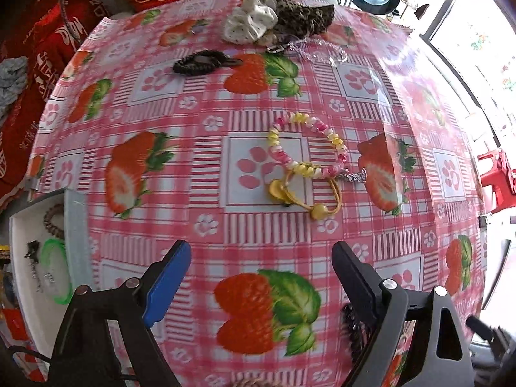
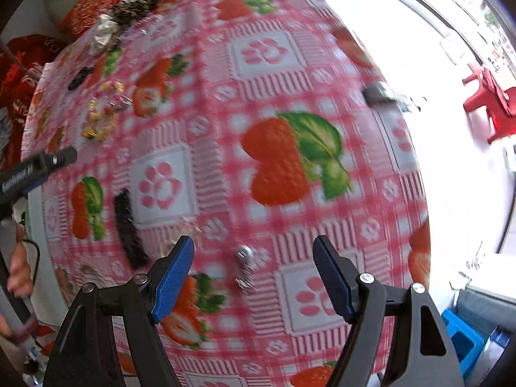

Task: Organize jewelry
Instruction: 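Reach the right tool toward a silver charm while the left nears the bracelet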

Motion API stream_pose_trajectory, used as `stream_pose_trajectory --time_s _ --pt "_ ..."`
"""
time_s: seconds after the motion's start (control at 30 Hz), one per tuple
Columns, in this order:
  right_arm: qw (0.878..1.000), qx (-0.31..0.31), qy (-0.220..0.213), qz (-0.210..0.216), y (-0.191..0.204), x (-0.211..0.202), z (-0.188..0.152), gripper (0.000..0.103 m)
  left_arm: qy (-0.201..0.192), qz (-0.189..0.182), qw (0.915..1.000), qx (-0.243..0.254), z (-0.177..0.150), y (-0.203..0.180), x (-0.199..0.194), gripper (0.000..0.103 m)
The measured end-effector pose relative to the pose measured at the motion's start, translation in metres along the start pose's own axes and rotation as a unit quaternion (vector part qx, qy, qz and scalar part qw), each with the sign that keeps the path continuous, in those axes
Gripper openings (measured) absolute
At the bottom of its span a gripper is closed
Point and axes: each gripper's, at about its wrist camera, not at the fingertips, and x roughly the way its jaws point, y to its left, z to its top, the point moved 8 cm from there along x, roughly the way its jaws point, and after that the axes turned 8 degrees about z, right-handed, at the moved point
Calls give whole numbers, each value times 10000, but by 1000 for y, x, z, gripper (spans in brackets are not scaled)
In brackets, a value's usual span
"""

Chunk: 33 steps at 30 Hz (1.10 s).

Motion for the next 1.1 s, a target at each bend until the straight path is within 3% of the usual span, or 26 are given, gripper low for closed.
stream_pose_trajectory --time_s 0.2,0.3,0.5,0.67,0.83,1.07,1.1 --pt "9998 157 101 -17 -12 7 -20 79 104 1 9999 -128 6 -8 16 94" --pt "9997 175 152 -41 -11 13 -28 79 142 9 9998 -164 11 -11 24 83" --pt "9996 54 224 -138 -3 24 -33 59 111 47 9998 -175 18 -17 33 83" --pt "9994 -93 161 -303 5 27 -32 55 57 94 9999 -129 27 -21 38 83" --pt "9992 -165 147 -344 7 28 -33 54 39 18 9998 -176 39 -23 39 73" --pt "9992 -179 153 -321 7 28 -32 54 5 -32 9999 -102 50 -22 39 72" --pt "9991 -200 151 -344 8 29 -31 54 -24 -18 10000 -75 50 -22 39 68"
